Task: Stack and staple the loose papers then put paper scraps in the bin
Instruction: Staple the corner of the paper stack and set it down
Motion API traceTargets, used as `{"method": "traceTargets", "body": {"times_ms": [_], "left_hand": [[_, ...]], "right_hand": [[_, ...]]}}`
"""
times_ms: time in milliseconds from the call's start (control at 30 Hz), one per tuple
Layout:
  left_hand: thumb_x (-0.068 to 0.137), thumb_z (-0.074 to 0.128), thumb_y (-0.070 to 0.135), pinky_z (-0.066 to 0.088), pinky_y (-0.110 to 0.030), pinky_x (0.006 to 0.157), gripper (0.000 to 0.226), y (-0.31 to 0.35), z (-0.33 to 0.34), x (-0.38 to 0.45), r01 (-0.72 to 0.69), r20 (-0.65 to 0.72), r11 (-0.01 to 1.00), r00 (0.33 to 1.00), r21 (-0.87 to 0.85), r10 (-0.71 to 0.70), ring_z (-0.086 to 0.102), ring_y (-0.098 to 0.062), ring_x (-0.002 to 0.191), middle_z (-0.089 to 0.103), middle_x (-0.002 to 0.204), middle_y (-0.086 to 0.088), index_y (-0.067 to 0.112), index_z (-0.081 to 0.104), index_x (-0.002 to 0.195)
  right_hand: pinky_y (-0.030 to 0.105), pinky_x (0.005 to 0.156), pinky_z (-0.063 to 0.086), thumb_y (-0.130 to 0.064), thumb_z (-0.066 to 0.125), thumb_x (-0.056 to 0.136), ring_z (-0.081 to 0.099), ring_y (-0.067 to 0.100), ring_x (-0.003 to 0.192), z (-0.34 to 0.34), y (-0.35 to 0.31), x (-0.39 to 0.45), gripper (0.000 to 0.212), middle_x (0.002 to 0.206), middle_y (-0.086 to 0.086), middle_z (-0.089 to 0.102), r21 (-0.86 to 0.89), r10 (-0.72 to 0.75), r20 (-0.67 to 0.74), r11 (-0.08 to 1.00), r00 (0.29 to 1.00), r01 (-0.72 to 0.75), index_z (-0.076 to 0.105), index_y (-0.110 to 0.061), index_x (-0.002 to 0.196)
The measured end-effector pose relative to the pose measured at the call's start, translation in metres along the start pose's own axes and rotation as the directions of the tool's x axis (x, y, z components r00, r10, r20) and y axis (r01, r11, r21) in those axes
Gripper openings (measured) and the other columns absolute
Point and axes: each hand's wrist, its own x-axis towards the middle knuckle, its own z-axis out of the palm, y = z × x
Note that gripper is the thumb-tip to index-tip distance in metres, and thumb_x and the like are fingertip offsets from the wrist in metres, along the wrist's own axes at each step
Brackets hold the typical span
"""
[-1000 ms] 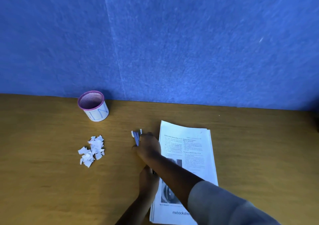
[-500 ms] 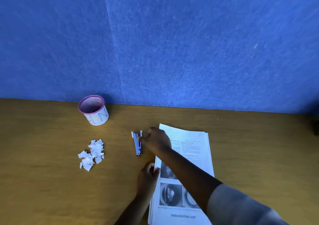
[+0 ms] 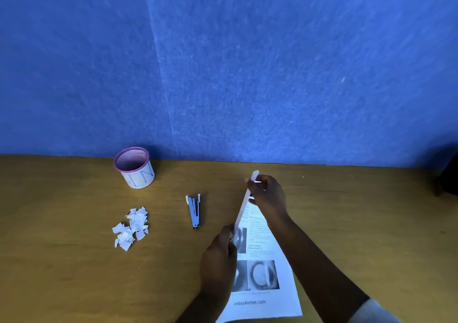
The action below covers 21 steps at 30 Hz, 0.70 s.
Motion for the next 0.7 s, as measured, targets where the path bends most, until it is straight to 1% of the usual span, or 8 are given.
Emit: {"method": "traceTargets", "body": {"times_ms": [100,167,233,333,400,533,633,700], "left_hand": [[0.083,0.047,0.035,0.052,-0.024,0.083,0.029,0.006,-0.007,-0.005,-0.096,0.023,0.995,0.995,-0.011,0.096,0.07,-0.015,0.079,0.075,0.093,0.0,0.024,0.062,0.105],[0.082,0.046,0.051,0.044,-0.012,0.08,0.035,0.018,-0.018,-0.005,-0.06,0.13,0.982,0.988,-0.18,0.084,0.068,-0.008,0.081,0.073,0.093,0.01,0.028,0.057,0.106],[0.081,0.051,0.055,0.047,-0.006,0.073,0.032,0.033,-0.03,-0.002,0.064,0.2,0.933,0.98,-0.354,0.008,0.065,0.003,0.084,0.065,0.092,0.028,0.031,0.054,0.102],[0.084,0.056,0.04,0.051,-0.01,0.067,0.019,0.051,-0.045,0.011,0.047,0.096,0.915,0.995,-0.401,-0.009,0.061,0.014,0.079,0.05,0.088,0.039,0.032,0.049,0.099],[0.085,0.057,0.033,0.053,-0.018,0.069,0.019,0.062,-0.052,0.025,0.001,0.024,0.913,1.0,-0.407,0.009,0.063,0.006,0.079,0.05,0.09,0.037,0.027,0.053,0.103],[0.086,0.059,0.027,0.054,-0.031,0.069,0.019,0.081,-0.06,0.052,0.015,0.004,0.906,1.0,-0.423,-0.015,0.066,-0.007,0.076,0.059,0.092,0.02,0.02,0.057,0.103],[0.083,0.062,0.031,0.053,-0.03,0.069,0.016,0.089,-0.061,0.064,0.063,-0.006,0.884,0.997,-0.463,-0.073,0.067,-0.011,0.076,0.067,0.092,0.009,0.019,0.061,0.093],[0.08,0.065,0.033,0.051,-0.024,0.065,0.015,0.093,-0.06,0.068,0.108,0.008,0.868,0.993,-0.485,-0.119,0.066,-0.008,0.076,0.069,0.086,0.007,0.019,0.063,0.085]], "right_hand": [[0.027,0.062,0.055,-0.022,0.06,0.089,0.06,0.014,0.071,-0.01,-0.001,-0.008,0.024,0.074,0.0,0.061,0.094,-0.004,-0.039,0.996,0.999,0.008,0.064,-0.003,0.103],[0.029,0.062,0.053,-0.018,0.057,0.091,0.06,0.019,0.074,-0.018,-0.002,-0.013,0.015,0.076,0.006,0.06,0.202,0.027,-0.041,0.979,0.999,-0.018,0.065,-0.006,0.094],[0.028,0.061,0.051,-0.015,0.054,0.093,0.059,0.018,0.072,-0.025,-0.002,-0.021,0.016,0.074,0.006,0.057,0.324,0.056,0.006,0.944,0.998,-0.054,0.062,-0.011,0.08],[0.024,0.06,0.051,-0.014,0.051,0.094,0.06,0.015,0.067,-0.037,-0.005,-0.033,0.019,0.074,0.006,0.059,0.425,0.044,0.117,0.901,0.992,-0.09,0.059,-0.011,0.077],[0.025,0.062,0.053,-0.013,0.052,0.094,0.065,0.017,0.071,-0.044,-0.006,-0.04,0.015,0.08,0.009,0.065,0.483,0.046,0.185,0.866,0.982,-0.131,0.063,-0.009,0.084],[0.026,0.065,0.056,-0.011,0.051,0.093,0.07,0.02,0.075,-0.051,-0.01,-0.05,0.019,0.091,0.015,0.071,0.584,0.03,0.302,0.784,0.953,-0.21,0.064,0.0,0.101],[0.024,0.063,0.056,-0.011,0.05,0.093,0.069,0.016,0.073,-0.052,-0.011,-0.055,0.018,0.086,0.01,0.072,0.579,-0.016,0.357,0.788,0.934,-0.209,0.066,-0.003,0.097],[0.023,0.067,0.055,-0.014,0.052,0.093,0.068,0.016,0.076,-0.051,-0.012,-0.058,0.017,0.087,0.009,0.072,0.556,-0.041,0.377,0.809,0.925,-0.191,0.067,-0.006,0.094]]}}
